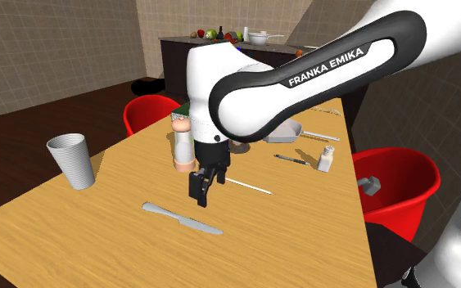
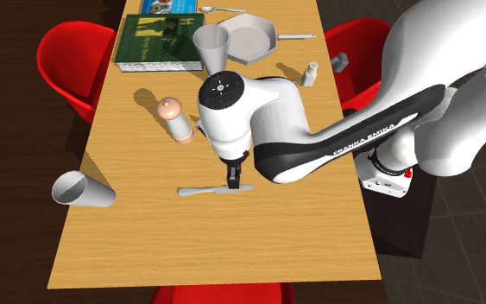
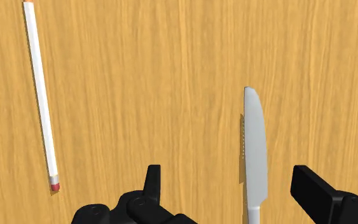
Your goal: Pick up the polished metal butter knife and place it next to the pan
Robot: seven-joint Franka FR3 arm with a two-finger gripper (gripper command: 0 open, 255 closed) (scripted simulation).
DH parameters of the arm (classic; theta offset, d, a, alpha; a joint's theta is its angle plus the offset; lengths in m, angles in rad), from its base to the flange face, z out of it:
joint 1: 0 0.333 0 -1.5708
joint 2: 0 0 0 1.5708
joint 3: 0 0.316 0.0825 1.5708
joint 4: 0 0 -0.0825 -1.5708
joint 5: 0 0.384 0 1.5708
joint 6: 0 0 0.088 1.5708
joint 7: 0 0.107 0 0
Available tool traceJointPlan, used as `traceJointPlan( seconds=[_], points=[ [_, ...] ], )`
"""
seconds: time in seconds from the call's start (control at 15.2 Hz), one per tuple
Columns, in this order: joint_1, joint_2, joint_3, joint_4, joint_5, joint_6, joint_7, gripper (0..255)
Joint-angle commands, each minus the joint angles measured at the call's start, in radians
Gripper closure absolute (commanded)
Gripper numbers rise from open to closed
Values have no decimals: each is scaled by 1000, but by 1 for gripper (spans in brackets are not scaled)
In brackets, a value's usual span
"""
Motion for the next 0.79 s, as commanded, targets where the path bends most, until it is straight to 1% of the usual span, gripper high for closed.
traceJointPlan(
  seconds=[0.0,0.26,0.33,0.73],
  points=[
    [21,65,13,52,-41,21,16,0],
    [76,199,27,173,-127,43,48,0],
    [81,207,27,181,-132,44,50,0],
    [87,245,18,148,-154,112,64,0]
  ],
)
